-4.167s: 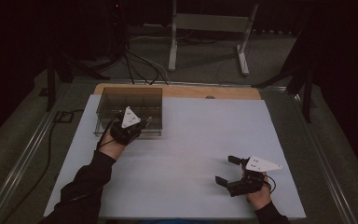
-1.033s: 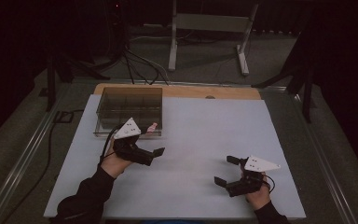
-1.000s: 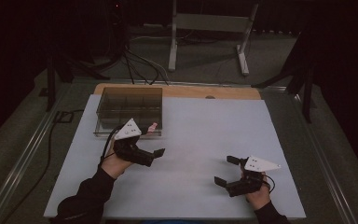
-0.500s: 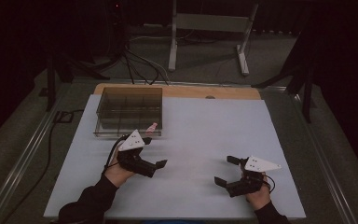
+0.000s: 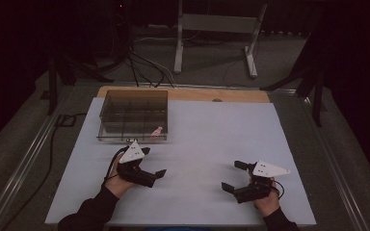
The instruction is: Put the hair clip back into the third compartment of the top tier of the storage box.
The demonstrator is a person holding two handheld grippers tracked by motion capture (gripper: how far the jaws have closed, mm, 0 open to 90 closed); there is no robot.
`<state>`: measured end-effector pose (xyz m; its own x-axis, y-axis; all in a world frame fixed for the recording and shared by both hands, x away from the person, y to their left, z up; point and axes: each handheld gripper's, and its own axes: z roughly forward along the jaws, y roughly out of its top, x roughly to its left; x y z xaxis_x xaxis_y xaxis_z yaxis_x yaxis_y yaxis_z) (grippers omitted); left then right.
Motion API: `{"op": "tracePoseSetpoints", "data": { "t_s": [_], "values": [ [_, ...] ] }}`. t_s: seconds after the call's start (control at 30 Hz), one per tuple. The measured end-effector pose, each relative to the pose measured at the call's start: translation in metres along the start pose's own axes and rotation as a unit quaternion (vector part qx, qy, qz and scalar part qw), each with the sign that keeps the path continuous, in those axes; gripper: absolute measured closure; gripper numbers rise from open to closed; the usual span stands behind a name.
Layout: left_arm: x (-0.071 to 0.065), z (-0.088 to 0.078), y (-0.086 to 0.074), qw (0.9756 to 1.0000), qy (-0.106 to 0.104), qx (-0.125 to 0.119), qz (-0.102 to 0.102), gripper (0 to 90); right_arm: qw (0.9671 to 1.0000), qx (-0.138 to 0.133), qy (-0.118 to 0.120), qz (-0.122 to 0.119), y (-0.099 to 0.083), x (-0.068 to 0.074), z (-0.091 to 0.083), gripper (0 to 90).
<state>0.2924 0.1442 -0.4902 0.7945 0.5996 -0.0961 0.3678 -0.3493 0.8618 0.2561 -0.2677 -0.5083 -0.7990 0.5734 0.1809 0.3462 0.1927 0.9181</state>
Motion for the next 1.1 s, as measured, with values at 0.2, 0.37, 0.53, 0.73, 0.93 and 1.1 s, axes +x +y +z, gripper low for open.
{"op": "tracePoseSetpoints", "data": {
  "t_s": [0.2,0.37,0.53,0.73,0.93,1.1],
  "values": [
    [0.007,-0.007,-0.011,0.9999,0.016,0.006,-0.003,0.5,1.0000,0.000,0.001,0.001,0.000,0.000,0.000,0.0],
    [0.011,-0.013,-0.019,0.9997,0.020,0.012,-0.008,0.5,1.0000,0.000,0.001,0.000,0.000,0.000,0.000,0.0],
    [0.013,-0.021,-0.025,0.9995,0.028,0.013,-0.010,0.5,1.0000,0.000,0.001,0.001,0.000,0.000,0.000,0.0],
    [0.018,-0.032,-0.033,0.9989,0.041,0.011,-0.020,0.5,1.0000,0.001,0.002,0.001,0.000,0.000,0.000,0.0],
    [0.021,-0.044,-0.039,0.9983,0.050,0.007,-0.028,0.5,1.0000,0.001,0.002,0.001,0.000,0.000,0.001,0.0],
    [0.021,-0.052,-0.047,0.9978,0.058,0.009,-0.030,0.5,1.0000,0.002,0.002,0.001,0.000,0.000,0.001,0.0]
  ]
}}
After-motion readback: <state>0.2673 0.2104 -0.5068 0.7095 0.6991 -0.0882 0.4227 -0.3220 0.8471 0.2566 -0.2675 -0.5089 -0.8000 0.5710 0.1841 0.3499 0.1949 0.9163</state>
